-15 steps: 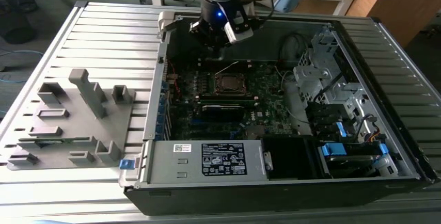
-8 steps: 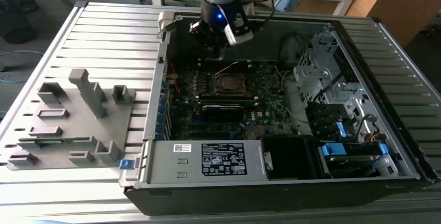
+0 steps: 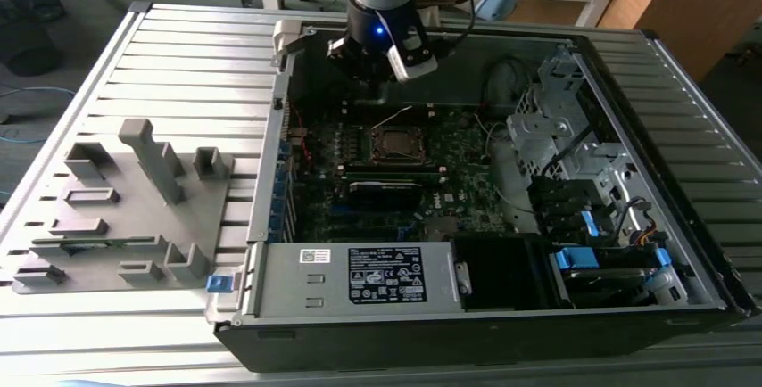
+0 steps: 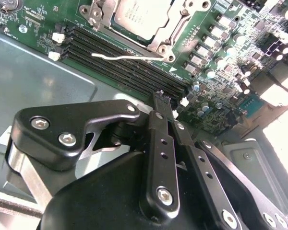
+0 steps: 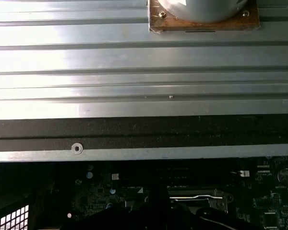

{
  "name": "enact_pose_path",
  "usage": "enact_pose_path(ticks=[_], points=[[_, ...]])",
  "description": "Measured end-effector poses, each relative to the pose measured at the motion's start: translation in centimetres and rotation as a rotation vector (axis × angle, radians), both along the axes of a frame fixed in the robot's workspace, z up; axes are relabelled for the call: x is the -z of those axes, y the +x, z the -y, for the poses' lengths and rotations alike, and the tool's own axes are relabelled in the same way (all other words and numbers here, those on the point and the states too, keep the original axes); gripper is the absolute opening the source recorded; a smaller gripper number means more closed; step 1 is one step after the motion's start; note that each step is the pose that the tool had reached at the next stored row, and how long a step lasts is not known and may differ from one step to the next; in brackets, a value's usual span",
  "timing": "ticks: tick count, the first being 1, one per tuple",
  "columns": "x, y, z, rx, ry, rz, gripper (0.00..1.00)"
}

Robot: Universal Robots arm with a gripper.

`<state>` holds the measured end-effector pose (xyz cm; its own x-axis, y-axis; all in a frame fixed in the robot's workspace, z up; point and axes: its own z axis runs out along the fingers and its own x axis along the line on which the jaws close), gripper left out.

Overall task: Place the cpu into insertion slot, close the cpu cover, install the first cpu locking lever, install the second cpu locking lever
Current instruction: 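Install the first cpu locking lever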

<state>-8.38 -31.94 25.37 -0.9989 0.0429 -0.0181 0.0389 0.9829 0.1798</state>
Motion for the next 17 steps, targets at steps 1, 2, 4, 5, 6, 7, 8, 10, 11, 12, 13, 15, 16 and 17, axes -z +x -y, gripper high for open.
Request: enact_pose_path(ticks=[1,2,4,5,6,7,8,10,11,12,13,15,16,17], points=[[0.06,0.0,0.01,0.0,-0.0001,-0.0001,0.11],[0.15,0.01,0.01,0.0,-0.0002,-0.0002,0.11],[0.39,0.02,0.01,0.0,-0.0002,-0.0002,0.11],[0.5,0.02,0.01,0.0,-0.0002,-0.0002,0.11],[0.59,0.03,0.01,0.0,-0.0002,-0.0002,0.11],[0.64,0.07,0.01,0.0,-0.0002,-0.0002,0.11],[0.66,0.15,0.01,0.0,-0.0002,-0.0002,0.11],[0.69,0.4,0.01,0.0,-0.0004,-0.0004,0.11],[0.71,0.55,0.01,0.0,-0.0004,-0.0003,0.11],[0.73,0.69,0.01,0.0,-0.0003,-0.0002,0.11],[0.74,0.83,0.01,0.0,-0.0003,-0.0002,0.11],[0.77,1.15,0.01,0.0,-0.0002,-0.0002,0.11],[0.78,1.34,0.01,0.0,-0.0002,-0.0002,0.11],[0.79,1.53,0.01,0.0,-0.0002,-0.0002,0.11]])
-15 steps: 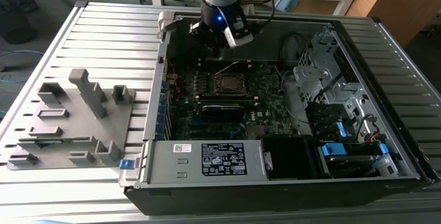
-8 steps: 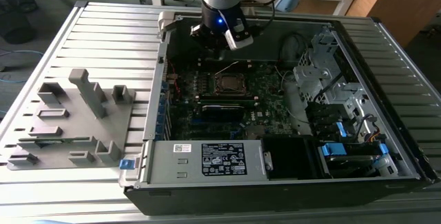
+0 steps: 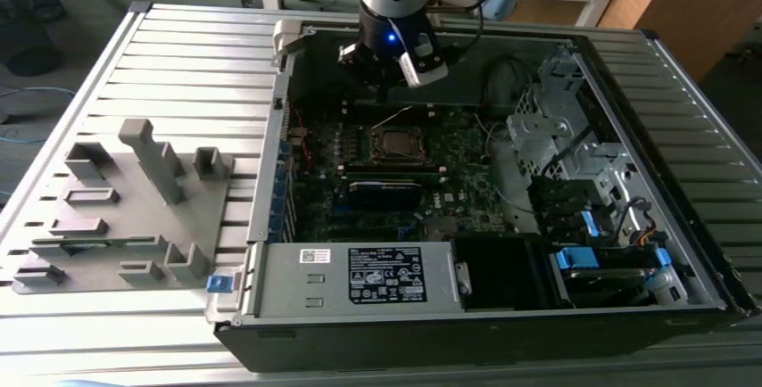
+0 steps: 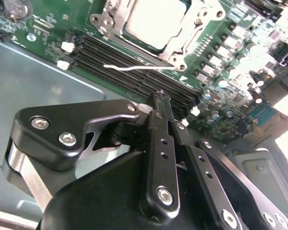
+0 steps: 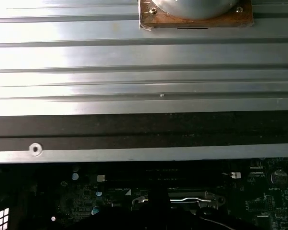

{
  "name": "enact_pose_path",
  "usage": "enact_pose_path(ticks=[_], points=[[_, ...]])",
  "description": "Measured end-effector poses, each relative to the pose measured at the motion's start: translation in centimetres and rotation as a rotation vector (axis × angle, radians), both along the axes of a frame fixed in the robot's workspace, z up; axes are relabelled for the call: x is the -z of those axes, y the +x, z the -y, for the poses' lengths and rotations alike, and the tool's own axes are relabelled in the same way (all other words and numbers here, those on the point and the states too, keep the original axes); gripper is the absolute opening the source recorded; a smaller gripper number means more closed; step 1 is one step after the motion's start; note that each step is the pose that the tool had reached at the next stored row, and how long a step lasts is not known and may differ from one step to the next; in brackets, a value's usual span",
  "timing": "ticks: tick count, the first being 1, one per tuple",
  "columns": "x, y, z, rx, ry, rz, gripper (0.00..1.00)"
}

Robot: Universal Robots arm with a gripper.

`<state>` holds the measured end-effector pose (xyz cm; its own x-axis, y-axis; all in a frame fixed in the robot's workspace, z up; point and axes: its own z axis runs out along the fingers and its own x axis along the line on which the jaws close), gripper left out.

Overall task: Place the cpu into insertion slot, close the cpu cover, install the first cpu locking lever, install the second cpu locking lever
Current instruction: 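Install the first cpu locking lever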

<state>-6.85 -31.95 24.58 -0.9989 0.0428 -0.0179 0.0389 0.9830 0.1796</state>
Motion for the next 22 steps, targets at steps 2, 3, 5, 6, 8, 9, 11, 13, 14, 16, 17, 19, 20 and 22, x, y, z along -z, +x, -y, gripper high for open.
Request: enact_pose_path(ticks=[2,3,5,6,8,9,11,13,14,16,17,19,20,22], points=[[0.02,0.4,0.0,0.0,0.0,0.0,0.11],[0.03,0.55,0.0,0.0,0.0,0.0,0.11],[0.12,0.78,0.0,0.0,0.0001,0.0001,0.11],[0.18,0.87,0.0,0.0,0.0001,0.0001,0.11],[0.34,0.99,0.0,0.0,0.0001,0.0001,0.11],[0.43,1.04,0.0,0.0,0.0,0.0,0.11],[0.63,1.08,0.0,0.0,0.0,0.0,0.11],[0.79,1.08,0.0,0.0,0.0,0.0,0.11],[0.86,1.09,0.0,0.0,0.0,0.0001,0.11],[1.02,1.09,0.0,0.0,0.0,0.0001,0.11],[1.09,1.09,0.0,0.0,0.0,0.0,0.11],[1.11,1.09,0.0,0.0,-0.0002,-0.0001,0.11],[1.11,1.09,0.01,0.0,-0.0003,-0.0001,0.11],[1.13,1.1,0.0,0.0,0.0,0.0,0.11]])
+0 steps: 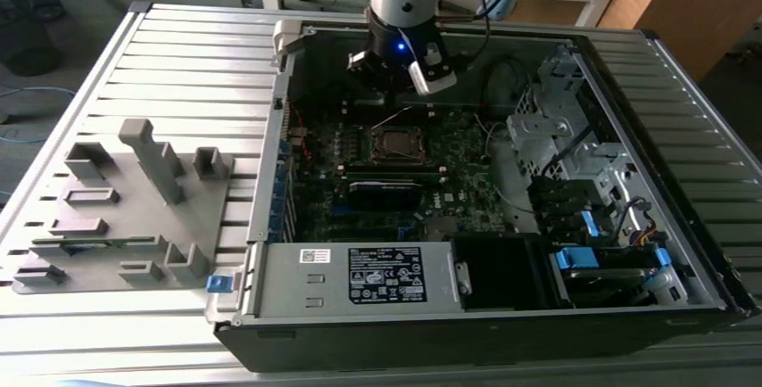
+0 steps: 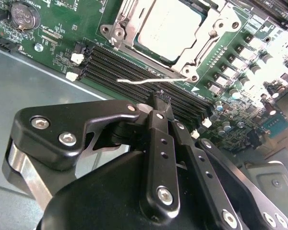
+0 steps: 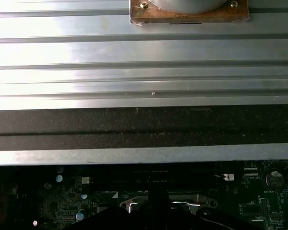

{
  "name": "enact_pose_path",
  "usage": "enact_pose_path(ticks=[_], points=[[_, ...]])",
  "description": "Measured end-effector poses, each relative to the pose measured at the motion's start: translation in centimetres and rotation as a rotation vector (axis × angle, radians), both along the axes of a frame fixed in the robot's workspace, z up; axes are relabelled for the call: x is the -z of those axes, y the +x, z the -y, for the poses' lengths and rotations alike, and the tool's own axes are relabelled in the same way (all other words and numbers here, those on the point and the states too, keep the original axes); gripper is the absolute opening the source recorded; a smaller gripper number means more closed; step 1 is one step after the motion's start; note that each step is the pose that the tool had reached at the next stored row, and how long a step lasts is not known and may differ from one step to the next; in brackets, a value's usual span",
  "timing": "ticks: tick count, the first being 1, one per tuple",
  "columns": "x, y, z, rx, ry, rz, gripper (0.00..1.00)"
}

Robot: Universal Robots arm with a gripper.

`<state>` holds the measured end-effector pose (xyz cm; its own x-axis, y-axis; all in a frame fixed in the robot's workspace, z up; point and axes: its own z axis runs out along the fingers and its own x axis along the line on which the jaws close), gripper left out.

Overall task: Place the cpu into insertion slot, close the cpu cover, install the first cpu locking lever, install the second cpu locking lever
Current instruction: 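Install the first cpu locking lever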

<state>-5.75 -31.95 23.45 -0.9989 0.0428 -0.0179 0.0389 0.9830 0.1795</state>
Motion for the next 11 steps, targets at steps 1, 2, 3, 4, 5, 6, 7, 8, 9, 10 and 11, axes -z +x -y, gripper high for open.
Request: enact_pose_path(ticks=[1,2,3,4,5,6,7,8,9,10,11], points=[[0.01,0.0,0.0,0.0,-0.0001,-0.0001,0.11],[0.05,0.05,-0.01,0.0,0.0003,0.0002,0.11],[0.08,0.09,-0.01,0.0,0.0004,0.0002,0.11],[0.11,0.14,0.0,0.0,0.0002,0.0001,0.11],[0.14,0.16,0.0,0.0,0.0,0.0,0.11],[0.14,0.16,0.0,0.0,-0.0001,-0.0001,0.11],[0.15,0.16,0.0,0.0,-0.0002,-0.0001,0.11],[0.17,0.16,0.0,0.0,0.0,0.0,0.11],[0.19,0.16,0.0,0.0,0.0,0.0,0.11],[0.2,0.16,0.01,0.0,0.0001,0.0001,0.11],[0.22,0.16,0.02,0.0,0.0002,0.0001,0.11]])
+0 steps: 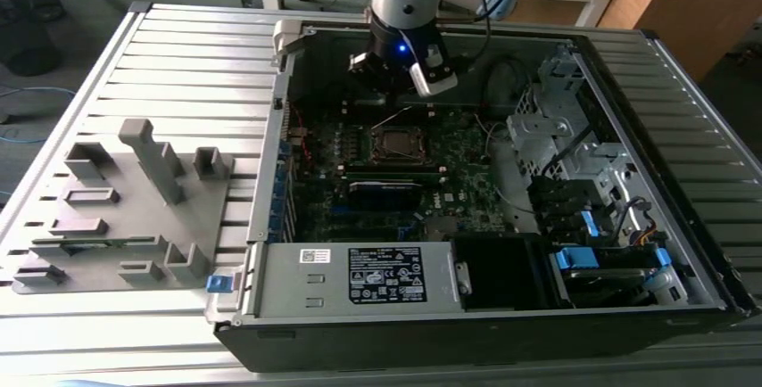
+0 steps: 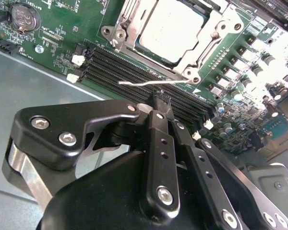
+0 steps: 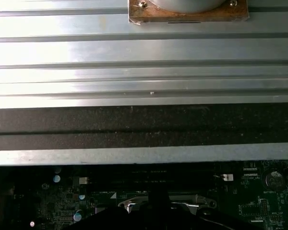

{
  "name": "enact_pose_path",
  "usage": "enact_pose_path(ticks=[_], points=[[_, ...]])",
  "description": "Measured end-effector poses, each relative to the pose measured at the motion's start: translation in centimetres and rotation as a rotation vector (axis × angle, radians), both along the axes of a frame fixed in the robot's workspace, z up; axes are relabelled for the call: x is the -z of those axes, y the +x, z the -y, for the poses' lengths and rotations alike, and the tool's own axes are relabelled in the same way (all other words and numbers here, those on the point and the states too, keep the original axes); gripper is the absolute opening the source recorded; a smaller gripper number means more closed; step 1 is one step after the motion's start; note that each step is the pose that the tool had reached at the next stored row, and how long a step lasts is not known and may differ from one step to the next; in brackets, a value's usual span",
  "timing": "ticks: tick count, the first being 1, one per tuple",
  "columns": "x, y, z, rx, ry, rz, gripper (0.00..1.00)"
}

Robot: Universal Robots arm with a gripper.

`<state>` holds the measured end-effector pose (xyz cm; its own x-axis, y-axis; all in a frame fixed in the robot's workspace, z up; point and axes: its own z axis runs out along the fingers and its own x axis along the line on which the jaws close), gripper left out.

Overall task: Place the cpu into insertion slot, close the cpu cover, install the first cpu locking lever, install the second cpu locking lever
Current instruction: 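Install the first cpu locking lever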

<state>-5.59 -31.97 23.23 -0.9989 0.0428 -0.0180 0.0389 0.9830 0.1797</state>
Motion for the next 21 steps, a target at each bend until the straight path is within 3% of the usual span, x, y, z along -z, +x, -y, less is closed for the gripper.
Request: enact_pose_path(ticks=[21], points=[[0.35,0.52,0.03,0.0,-0.0002,-0.0001,0.11]])
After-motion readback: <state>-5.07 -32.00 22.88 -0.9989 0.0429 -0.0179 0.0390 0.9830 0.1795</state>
